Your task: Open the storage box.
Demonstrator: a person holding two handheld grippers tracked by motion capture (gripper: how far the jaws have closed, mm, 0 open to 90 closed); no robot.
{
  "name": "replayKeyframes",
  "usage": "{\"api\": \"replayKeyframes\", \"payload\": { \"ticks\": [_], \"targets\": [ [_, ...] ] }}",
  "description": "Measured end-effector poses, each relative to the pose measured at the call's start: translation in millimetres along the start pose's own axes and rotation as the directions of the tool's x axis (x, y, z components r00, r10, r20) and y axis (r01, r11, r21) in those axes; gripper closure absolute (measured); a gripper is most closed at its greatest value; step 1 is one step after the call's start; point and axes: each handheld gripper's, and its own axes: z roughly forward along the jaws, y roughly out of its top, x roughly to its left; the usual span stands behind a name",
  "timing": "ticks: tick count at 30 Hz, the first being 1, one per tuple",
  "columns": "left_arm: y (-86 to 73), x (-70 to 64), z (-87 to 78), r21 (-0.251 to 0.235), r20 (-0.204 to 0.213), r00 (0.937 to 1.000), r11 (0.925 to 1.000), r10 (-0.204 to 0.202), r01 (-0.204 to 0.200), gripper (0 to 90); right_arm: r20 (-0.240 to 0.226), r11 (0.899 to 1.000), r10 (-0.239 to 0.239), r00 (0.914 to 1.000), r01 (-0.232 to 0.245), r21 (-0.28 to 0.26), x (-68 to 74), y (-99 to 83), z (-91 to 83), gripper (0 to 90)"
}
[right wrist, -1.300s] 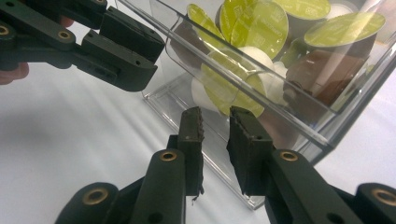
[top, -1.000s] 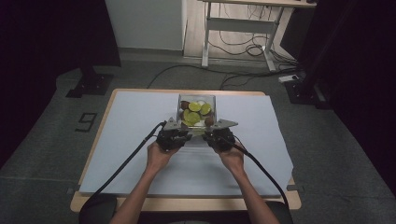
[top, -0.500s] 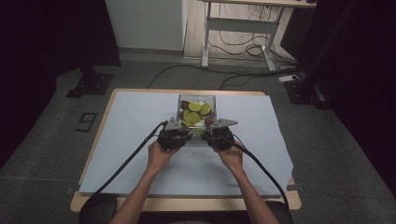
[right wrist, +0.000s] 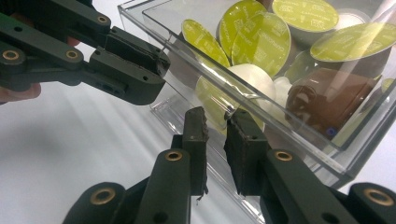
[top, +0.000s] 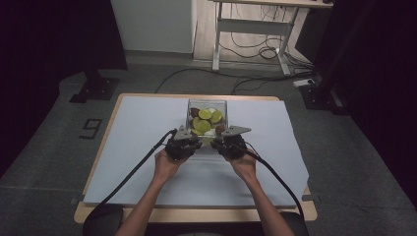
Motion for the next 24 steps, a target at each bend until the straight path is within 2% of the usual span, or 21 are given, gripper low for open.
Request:
{"api": "replayKeyframes", "payload": {
  "ticks": [24],
  "targets": [
    [-8.0,-13.1,-10.4,-0.003,0.030,0.9995,1.0000,0.005,-0.005,76.4,-0.017,1.000,-0.028,0.9995,0.028,0.003,12.0,-7.5,-12.4,76.9]
  ]
}}
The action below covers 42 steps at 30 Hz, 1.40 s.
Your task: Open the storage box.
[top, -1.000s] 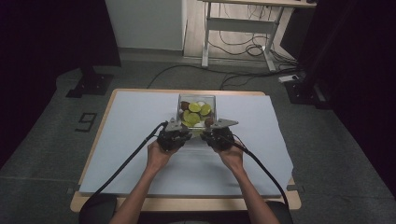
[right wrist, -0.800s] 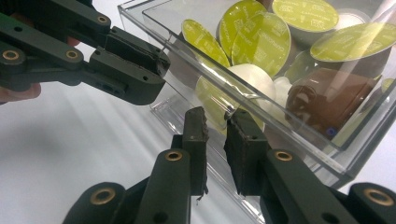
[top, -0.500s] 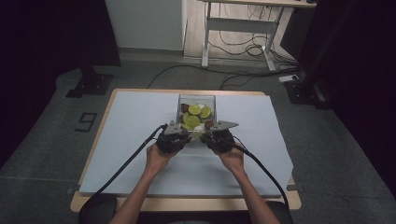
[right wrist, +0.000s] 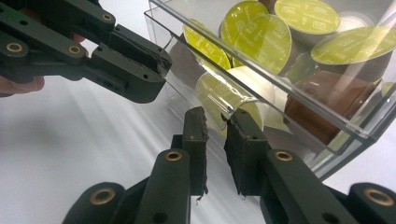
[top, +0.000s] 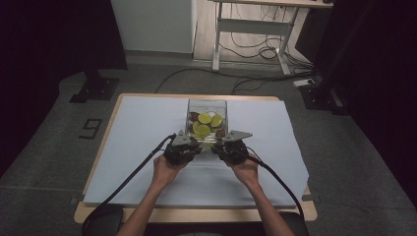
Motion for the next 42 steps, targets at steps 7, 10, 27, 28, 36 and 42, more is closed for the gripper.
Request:
{"api": "replayKeyframes", "payload": {
  "ticks": [7,10,27,28,36,42],
  "targets": [
    [-2.2,-2.4,-2.2,-0.005,0.007,1.0000,1.0000,-0.005,0.005,76.2,-0.007,1.000,0.002,1.0000,-0.002,-0.006,2.6,-2.2,-2.3,77.0],
    [-2.8,-3.7,-3.1,-0.005,0.007,1.0000,1.0000,-0.005,0.005,76.1,-0.011,1.000,0.007,0.9999,-0.007,-0.010,3.4,-3.4,-3.2,77.0],
    [-11.1,-11.4,-12.4,-0.017,0.040,0.9990,0.9997,-0.018,0.019,75.6,-0.036,1.000,0.009,0.9993,-0.009,-0.011,13.6,-8.7,-10.4,77.2],
    [-11.1,-11.4,-12.4,-0.017,0.040,0.9990,0.9997,-0.018,0.019,75.6,-0.036,1.000,0.009,0.9993,-0.009,-0.011,13.6,-8.7,-10.4,77.2],
    [-13.8,-19.8,-16.3,-0.013,0.048,0.9987,0.9998,-0.014,0.015,75.1,-0.045,1.000,0.003,0.9990,-0.003,-0.005,18.8,-12.2,-16.4,77.1],
    [-15.8,-23.3,-18.3,-0.014,0.049,0.9987,0.9998,-0.015,0.016,74.6,-0.050,1.000,0.011,0.9987,-0.012,-0.010,20.7,-14.5,-18.8,77.2]
  ]
}}
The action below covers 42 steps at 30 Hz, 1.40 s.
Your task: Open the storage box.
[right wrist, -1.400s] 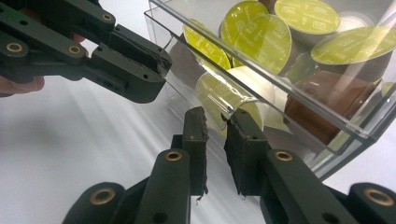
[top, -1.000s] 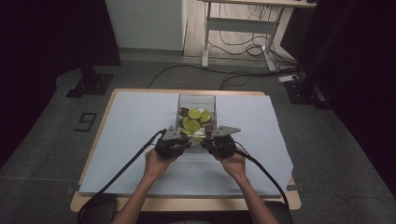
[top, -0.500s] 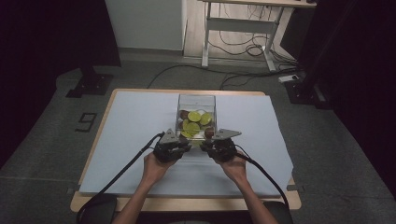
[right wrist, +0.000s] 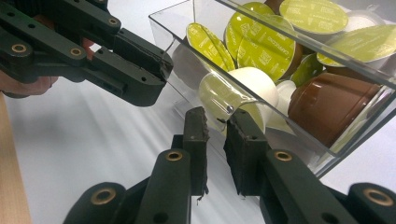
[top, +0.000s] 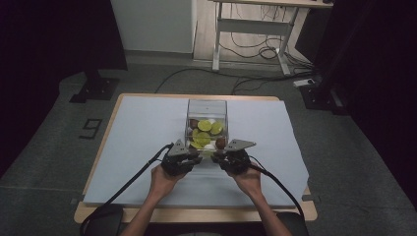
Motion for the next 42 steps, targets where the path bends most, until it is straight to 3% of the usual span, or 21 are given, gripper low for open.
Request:
{"api": "replayKeyframes", "payload": {
  "ticks": [12,42],
  "targets": [
    [-6.5,-9.2,-7.7,-0.004,0.016,0.9999,1.0000,0.002,-0.002,75.0,-0.024,1.000,-0.002,0.9997,0.002,-0.005,10.0,-6.0,-5.6,77.1],
    [-17.1,-27.0,-18.2,-0.014,0.048,0.9988,0.9999,-0.005,0.005,75.1,-0.023,1.000,-0.012,0.9997,0.012,-0.011,29.1,-17.9,-19.3,77.1]
  ]
}}
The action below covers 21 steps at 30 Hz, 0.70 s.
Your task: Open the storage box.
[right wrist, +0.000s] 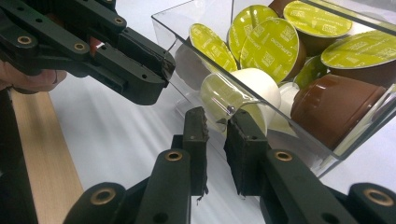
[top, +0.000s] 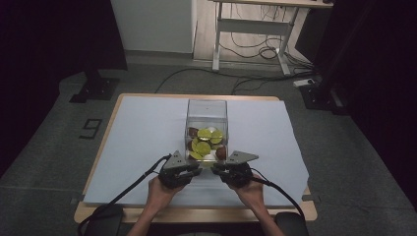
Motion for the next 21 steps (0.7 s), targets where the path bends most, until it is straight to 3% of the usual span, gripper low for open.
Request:
{"api": "replayKeyframes", "payload": {
  "ticks": [21],
  "targets": [
    [-6.0,-12.9,-6.2,0.004,0.011,0.9999,1.0000,-0.001,0.001,75.1,-0.017,1.000,0.000,0.9999,0.001,0.009,11.3,-6.1,-8.6,77.1]
  ]
}}
